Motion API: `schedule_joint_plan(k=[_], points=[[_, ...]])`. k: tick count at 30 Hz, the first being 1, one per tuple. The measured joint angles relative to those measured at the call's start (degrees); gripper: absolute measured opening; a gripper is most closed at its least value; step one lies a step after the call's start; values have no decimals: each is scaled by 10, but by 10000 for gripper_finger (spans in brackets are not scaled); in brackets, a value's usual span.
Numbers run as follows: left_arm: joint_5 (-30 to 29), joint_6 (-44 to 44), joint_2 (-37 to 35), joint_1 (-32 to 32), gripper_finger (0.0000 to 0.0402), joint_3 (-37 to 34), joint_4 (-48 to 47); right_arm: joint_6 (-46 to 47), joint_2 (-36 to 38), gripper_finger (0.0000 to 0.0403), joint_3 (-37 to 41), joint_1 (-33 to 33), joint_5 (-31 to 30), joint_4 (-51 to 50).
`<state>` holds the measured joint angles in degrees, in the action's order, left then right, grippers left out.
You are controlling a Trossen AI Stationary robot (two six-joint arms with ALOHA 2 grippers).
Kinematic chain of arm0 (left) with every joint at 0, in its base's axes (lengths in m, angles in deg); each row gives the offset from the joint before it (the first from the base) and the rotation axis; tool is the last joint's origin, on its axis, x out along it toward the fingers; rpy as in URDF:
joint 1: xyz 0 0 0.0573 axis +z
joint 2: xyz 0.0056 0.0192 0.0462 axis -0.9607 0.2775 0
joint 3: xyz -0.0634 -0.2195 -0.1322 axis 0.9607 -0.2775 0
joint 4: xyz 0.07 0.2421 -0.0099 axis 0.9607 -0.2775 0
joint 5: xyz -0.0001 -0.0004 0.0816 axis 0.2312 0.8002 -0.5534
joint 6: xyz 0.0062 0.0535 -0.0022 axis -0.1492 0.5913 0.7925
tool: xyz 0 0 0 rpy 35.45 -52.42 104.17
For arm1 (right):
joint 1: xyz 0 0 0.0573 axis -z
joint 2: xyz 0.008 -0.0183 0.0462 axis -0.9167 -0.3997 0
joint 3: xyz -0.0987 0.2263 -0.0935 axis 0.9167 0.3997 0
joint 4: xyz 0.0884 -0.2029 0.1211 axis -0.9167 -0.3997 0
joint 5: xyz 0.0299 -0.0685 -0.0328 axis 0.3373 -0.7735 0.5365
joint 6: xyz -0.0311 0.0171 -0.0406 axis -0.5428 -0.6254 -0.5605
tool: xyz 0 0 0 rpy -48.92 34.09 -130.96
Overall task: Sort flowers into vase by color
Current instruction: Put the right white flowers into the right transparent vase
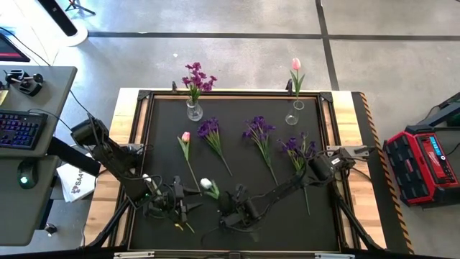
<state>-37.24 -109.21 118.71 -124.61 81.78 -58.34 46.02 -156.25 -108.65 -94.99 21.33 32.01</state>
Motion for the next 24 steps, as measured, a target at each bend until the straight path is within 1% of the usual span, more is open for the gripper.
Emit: schedule_joint_plan(k=[2,5,10,13,15,18,22,24], points=[[0,1,-3,0,209,0,0,10,5,7,1,0,0,-29],[0,11,-5,-1,209,0,6,24,17,14,4,-11,-21,-86],[0,10,-5,-7,209,0,5,55,38,3,11,-31,-51,-181],[-6,11,-5,-13,209,0,9,82,68,2,60,-41,-55,-184],[-10,10,-5,-18,209,0,9,110,101,1,119,-46,-53,-168],[-11,10,-5,-23,209,0,11,155,171,1,222,-56,-49,-106],[-13,11,-5,-23,209,0,26,204,270,1,351,-70,-44,13],[-18,11,-5,-23,209,0,27,218,307,0,399,-73,-48,72]])
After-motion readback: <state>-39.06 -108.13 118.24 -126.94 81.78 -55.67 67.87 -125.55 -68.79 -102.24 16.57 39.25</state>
